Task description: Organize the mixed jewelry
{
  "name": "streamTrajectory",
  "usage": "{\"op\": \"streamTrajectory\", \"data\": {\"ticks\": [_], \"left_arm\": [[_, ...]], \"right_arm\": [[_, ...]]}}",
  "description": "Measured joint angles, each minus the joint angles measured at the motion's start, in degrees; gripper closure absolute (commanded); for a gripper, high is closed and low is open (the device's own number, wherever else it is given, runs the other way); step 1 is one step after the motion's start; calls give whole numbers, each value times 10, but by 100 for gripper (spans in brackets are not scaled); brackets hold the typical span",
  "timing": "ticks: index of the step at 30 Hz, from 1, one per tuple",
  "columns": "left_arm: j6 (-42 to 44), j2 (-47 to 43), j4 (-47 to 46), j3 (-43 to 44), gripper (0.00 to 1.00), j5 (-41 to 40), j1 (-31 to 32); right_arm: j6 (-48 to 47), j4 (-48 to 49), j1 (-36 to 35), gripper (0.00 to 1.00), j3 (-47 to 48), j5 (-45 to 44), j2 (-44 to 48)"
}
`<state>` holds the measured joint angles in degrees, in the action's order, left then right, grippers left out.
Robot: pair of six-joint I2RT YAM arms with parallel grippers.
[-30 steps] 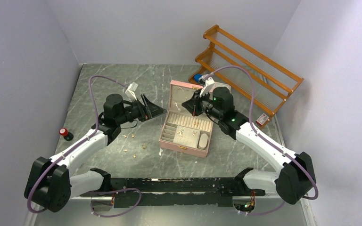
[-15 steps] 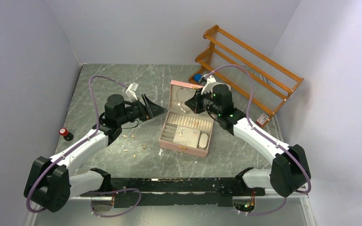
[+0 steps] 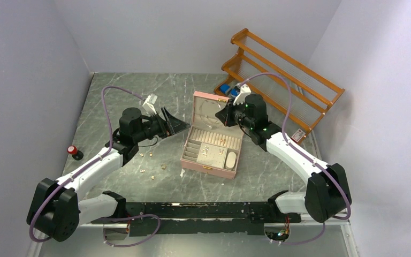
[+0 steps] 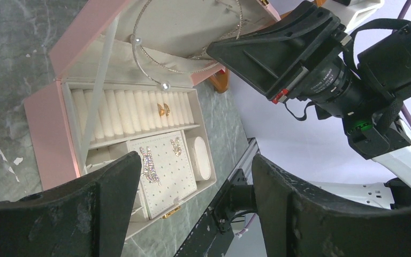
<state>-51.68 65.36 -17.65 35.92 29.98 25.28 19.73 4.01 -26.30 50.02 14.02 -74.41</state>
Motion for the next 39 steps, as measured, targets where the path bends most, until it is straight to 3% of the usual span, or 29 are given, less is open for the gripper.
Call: {"op": "streamTrajectory", "data": {"ticks": [17,34,39], "left_arm": [[5,0,8,0,20,-4,4],[10,0,17,10,20,-9,6],[14,0,20,12,20,-12,7]], "right_arm": [[2,-21,11,99,6,-18,-7],[2,-49,12,82,47,-21,-34],[5,-61,12,85,54,-30,-34]]}}
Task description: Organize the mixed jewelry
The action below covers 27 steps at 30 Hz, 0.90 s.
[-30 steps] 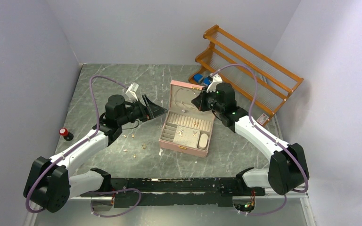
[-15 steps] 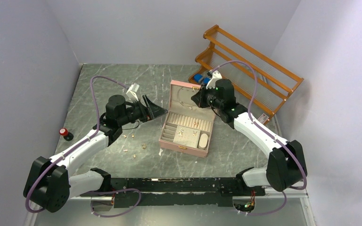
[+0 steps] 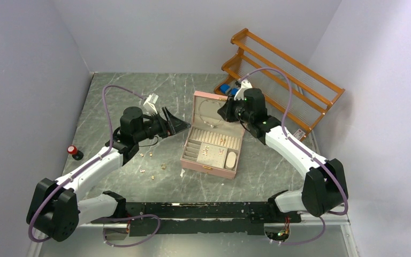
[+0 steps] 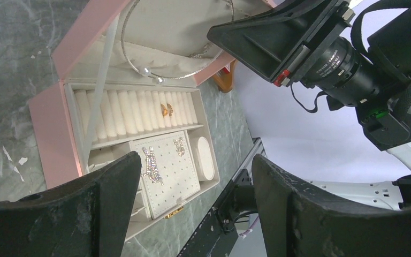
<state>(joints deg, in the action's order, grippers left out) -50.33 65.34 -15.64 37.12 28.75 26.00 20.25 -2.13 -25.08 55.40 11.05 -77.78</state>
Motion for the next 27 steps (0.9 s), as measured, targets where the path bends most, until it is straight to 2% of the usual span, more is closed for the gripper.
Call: {"op": "streamTrajectory", "data": {"ticks": [7,14,27], "left_arm": [[0,0,7,0,20,-1,1],[2,0,10,0,20,-2,1],[2,-4,12,0,20,-5,1]], "right_arm": [[13,-9,0,88,5,-17,0],[46,-8,0,86,5,-42,0],[58,-9,0,71,5,-64,2]]}}
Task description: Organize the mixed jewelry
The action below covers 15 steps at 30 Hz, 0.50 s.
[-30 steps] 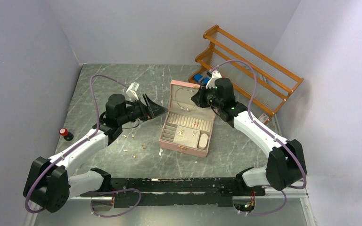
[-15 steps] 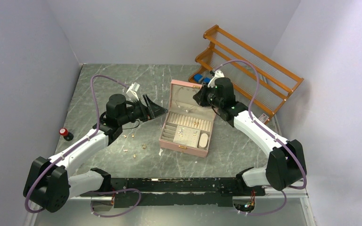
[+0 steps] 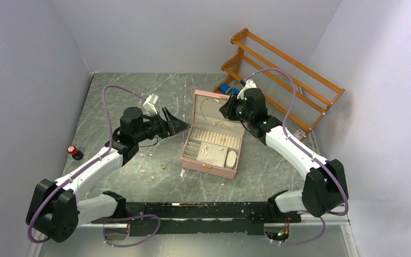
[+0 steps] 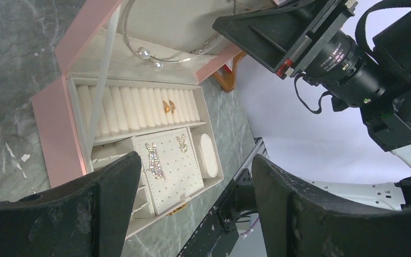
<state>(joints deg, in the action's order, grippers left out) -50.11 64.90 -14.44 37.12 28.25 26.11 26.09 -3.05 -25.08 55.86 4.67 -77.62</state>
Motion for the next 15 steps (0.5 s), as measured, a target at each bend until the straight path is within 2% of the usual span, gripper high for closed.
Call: {"op": "streamTrajectory", "data": {"ticks": [12,15], "left_arm": [[1,-1,6,0,20,-2,3],[2,-2,7,0,20,-2,3]], "right_arm": [[-1,-23,0,72,0,-20,7],[-2,-23,0,70,0,-17,7]]}}
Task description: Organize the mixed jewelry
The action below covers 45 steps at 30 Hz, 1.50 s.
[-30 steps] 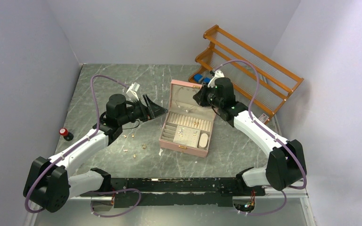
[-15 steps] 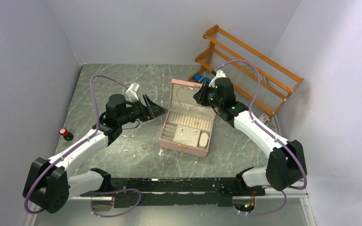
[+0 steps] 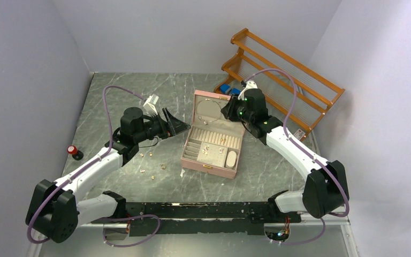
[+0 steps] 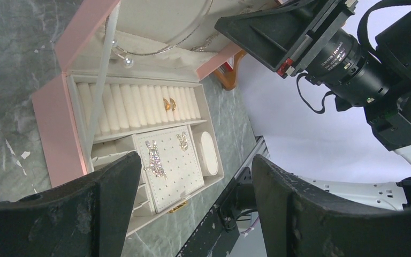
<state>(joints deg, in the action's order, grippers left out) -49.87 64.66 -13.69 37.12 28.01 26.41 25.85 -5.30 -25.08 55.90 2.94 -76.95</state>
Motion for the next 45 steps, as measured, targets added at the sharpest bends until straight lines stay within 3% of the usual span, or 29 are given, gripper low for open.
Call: {"op": "streamTrajectory", "data": {"ticks": [8,15,26,37,41,45], "left_arm": [[1,-2,1,0,20,-2,1],[2,-2,2,0,20,-8,3],[14,-2,16,4,20,-14,5],[32,8,31,19,20,-14,7],[36,12,35,19,21,-14,7],[41,12,40,19,21,-14,7]], "right_arm": [[-4,10,0,63,-2,11,0],[-2,32,-8,62,-23,-4,0],[-4,120,-77,65,-110,-114,10],[1,207,-88,68,-136,-167,3],[5,227,-88,72,-136,-167,-7],[12,232,-88,87,-136,-171,-17]]}}
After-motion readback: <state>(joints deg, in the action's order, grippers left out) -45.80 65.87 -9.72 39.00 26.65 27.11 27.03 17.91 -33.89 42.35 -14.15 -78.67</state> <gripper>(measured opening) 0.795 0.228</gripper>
